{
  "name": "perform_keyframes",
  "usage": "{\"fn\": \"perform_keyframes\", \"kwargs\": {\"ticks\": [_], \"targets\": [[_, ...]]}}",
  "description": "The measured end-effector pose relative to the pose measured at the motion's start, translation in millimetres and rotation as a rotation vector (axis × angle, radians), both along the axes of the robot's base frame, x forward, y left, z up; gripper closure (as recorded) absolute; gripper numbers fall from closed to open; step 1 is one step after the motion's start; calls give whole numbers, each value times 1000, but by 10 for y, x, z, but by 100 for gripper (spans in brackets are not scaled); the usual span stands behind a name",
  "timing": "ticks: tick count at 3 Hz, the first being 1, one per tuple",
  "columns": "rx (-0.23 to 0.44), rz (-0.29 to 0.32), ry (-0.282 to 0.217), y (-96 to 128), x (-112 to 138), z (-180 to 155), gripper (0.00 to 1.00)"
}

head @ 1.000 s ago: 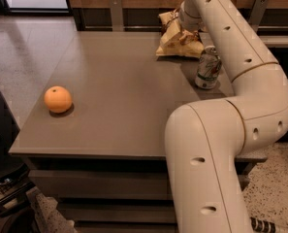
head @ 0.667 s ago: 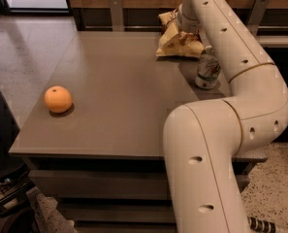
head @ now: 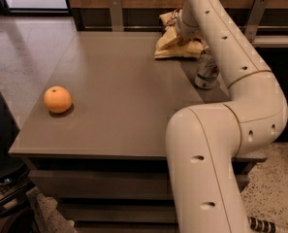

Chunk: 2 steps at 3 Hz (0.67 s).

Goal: Move brown chip bag near orange

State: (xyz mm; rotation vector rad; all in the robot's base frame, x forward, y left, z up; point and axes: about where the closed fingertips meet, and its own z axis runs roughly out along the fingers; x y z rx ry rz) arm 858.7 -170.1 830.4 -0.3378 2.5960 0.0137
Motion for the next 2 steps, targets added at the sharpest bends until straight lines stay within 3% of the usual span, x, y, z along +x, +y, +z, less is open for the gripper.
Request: {"fn": "perform_keyframes", "kwargs": {"ticks": [1, 2], "targets": [[63, -14, 7, -19, 61, -225, 0], [61, -11, 12, 2, 69, -264, 18]]}}
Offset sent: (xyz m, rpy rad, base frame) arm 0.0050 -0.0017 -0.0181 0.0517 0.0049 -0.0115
